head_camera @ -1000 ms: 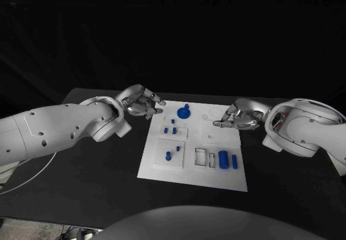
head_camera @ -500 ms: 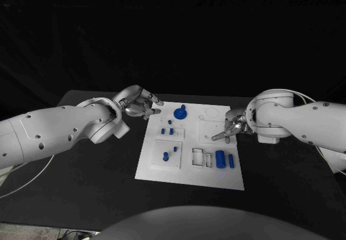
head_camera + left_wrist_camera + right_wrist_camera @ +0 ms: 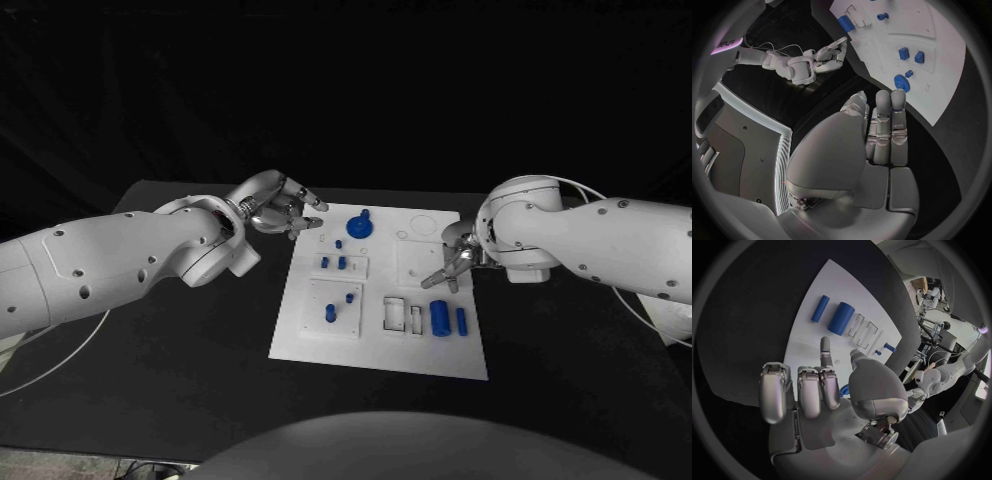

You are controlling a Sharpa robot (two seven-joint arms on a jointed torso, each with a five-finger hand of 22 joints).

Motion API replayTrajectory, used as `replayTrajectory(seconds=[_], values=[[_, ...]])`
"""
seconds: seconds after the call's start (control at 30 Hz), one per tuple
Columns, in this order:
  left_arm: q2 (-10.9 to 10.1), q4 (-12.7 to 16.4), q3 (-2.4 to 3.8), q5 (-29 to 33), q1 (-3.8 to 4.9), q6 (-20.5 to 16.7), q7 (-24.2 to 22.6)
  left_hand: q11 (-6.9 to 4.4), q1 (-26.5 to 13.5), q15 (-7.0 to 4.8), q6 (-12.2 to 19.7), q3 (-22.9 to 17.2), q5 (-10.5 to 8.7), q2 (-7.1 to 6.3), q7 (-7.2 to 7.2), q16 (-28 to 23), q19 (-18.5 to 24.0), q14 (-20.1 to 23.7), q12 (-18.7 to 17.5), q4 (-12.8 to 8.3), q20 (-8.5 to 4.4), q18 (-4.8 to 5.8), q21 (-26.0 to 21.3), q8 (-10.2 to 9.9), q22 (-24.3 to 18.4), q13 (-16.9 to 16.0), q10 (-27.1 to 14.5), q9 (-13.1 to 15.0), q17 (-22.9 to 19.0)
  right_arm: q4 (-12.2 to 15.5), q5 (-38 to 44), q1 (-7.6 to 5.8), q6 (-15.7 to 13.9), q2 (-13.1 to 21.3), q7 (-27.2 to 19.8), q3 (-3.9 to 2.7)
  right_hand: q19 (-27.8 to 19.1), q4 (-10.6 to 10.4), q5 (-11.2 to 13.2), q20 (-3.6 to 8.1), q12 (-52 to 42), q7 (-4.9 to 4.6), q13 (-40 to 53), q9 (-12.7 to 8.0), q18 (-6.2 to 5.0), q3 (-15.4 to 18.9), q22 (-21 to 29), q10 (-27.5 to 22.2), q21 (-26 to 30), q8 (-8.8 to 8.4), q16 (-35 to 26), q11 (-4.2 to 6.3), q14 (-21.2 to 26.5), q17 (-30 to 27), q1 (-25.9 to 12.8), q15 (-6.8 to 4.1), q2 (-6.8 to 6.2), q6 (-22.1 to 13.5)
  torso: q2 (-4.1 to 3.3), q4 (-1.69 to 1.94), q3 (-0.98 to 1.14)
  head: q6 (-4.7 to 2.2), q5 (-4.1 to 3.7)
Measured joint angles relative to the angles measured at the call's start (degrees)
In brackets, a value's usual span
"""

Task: Assemble the parts on the task board

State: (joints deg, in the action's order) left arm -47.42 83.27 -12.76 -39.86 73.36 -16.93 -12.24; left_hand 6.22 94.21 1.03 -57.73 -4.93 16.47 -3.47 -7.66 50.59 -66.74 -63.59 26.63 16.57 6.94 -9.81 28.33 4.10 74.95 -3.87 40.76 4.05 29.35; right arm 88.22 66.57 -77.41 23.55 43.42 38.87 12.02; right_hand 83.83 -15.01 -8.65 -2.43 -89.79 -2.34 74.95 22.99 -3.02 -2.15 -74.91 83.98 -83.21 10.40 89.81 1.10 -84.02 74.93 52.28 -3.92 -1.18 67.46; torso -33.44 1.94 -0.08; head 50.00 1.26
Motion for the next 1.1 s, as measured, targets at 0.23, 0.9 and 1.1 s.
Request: replayTrajectory(seconds=[0.23,0.9,1.1], values=[[0.1,0.0,0.00,0.0,0.00,0.0,0.0,0.00,0.0,0.00,0.0,0.0,0.00,0.00,0.00,0.0,0.0,0.0,0.0,0.0,0.00,0.00,0.0,0.0,0.0,0.0,0.0,0.0,0.0,-1.3,-0.3,0.40,0.6,-1.1,0.4,0.00,0.0,0.2,0.0,0.00,0.0,0.00,0.0,0.1,0.00,0.2,0.0,0.0,0.0,0.00,0.0,0.04,0.0,0.0,0.0,0.00,0.00,0.0,0.03,0.02,-0.04,0.00,0.11],[0.0,0.0,0.00,0.0,0.00,0.0,0.2,0.00,0.0,0.00,0.0,0.0,0.00,0.00,0.00,0.0,0.0,0.0,0.0,0.0,0.00,-0.01,0.0,0.0,0.0,0.0,0.0,0.0,0.0,-1.3,-2.4,2.01,0.3,-0.2,0.8,0.08,0.0,2.3,-5.2,-0.01,0.0,-0.81,0.0,-0.8,-0.01,-1.2,0.0,0.0,0.0,-3.00,0.0,0.03,0.0,0.0,1.0,0.00,-0.05,-1.4,0.12,0.02,-0.04,0.00,0.44],[-0.1,0.0,0.00,0.0,0.00,0.1,0.4,0.21,0.0,0.00,0.0,0.0,0.00,0.00,0.00,0.0,0.0,0.0,0.3,0.0,0.00,0.00,0.0,0.0,0.0,0.0,0.2,0.0,-0.1,0.1,-3.9,2.33,-1.1,1.1,0.8,0.10,0.0,2.5,-5.4,-0.01,0.0,-0.81,0.0,-0.9,-0.01,-1.3,0.0,0.0,0.1,-3.00,0.0,0.03,0.0,0.0,1.4,0.00,-0.06,-1.5,0.12,-0.03,-0.04,0.00,0.54]])
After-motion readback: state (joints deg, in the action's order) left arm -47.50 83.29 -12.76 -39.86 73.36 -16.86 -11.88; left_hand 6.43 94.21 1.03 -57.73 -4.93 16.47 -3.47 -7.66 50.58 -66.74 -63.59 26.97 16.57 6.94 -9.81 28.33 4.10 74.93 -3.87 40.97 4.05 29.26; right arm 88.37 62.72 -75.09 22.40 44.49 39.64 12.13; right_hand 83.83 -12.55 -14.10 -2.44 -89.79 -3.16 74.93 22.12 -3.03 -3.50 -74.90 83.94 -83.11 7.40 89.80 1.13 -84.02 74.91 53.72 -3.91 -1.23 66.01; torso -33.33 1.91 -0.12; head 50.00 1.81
